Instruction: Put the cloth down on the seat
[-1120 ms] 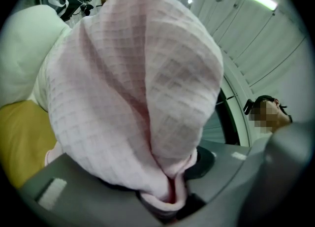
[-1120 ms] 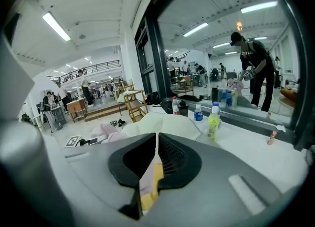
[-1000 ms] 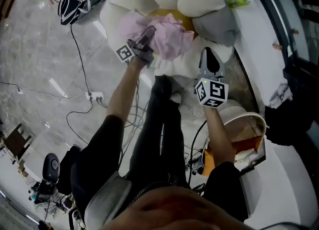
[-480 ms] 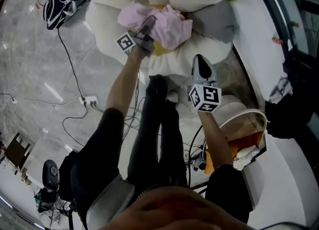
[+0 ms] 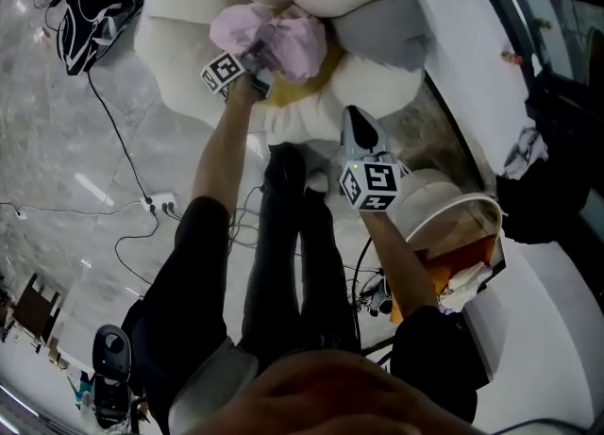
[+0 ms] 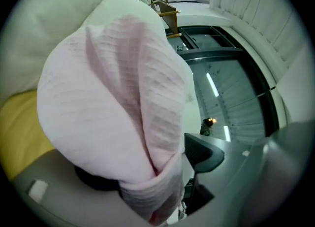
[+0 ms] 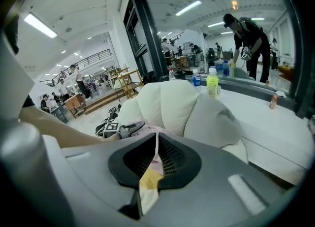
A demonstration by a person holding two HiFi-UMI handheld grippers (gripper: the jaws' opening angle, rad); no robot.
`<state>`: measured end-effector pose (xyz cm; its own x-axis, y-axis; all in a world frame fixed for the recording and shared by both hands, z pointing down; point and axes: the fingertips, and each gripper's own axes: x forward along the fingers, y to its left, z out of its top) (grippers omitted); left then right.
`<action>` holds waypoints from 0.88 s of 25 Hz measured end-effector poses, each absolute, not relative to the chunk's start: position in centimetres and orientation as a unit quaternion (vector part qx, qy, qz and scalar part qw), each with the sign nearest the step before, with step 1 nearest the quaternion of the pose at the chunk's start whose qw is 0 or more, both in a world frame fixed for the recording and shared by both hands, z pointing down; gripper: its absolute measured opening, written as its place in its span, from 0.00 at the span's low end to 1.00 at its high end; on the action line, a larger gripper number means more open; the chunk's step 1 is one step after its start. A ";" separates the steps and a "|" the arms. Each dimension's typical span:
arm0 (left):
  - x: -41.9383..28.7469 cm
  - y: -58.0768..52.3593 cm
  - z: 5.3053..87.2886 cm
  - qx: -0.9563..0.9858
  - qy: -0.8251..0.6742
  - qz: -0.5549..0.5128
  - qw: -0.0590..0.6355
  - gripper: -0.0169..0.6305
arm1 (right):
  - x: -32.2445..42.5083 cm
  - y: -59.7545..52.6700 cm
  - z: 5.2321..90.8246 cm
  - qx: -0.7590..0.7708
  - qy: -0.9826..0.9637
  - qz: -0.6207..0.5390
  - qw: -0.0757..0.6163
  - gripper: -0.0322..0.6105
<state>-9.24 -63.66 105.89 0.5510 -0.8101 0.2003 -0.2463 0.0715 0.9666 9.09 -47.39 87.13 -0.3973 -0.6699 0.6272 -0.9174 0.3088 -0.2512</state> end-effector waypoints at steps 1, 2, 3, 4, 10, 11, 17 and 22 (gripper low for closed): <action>-9.6 -63.3 106.4 0.635 -0.424 -0.225 0.605 0.65 | 9.0 -47.3 87.2 0.507 -0.781 0.300 0.208 0.05; -10.1 -62.9 106.8 0.631 -0.433 -0.219 0.605 0.66 | 8.9 -47.2 87.3 0.506 -0.781 0.303 0.208 0.05; -10.5 -62.6 107.2 0.628 -0.442 -0.211 0.604 0.67 | 8.9 -47.2 87.2 0.505 -0.781 0.304 0.207 0.05; -10.8 -62.3 107.4 0.625 -0.452 -0.202 0.604 0.70 | 8.9 -47.3 87.2 0.505 -0.781 0.304 0.205 0.05; -12.5 -59.2 108.9 0.597 -0.512 -0.126 0.604 0.88 | 9.2 -46.8 86.7 0.503 -0.783 0.309 0.197 0.05; -12.7 -58.5 109.1 0.593 -0.520 -0.116 0.604 0.88 | 9.3 -46.7 86.6 0.501 -0.784 0.309 0.197 0.05; -15.2 -55.9 107.9 0.581 -0.548 -0.118 0.590 0.88 | 9.2 -46.7 85.1 0.494 -0.790 0.305 0.197 0.05; -16.1 -55.2 103.7 0.614 -0.563 -0.105 0.543 0.88 | 8.7 -46.3 83.4 0.480 -0.799 0.307 0.193 0.07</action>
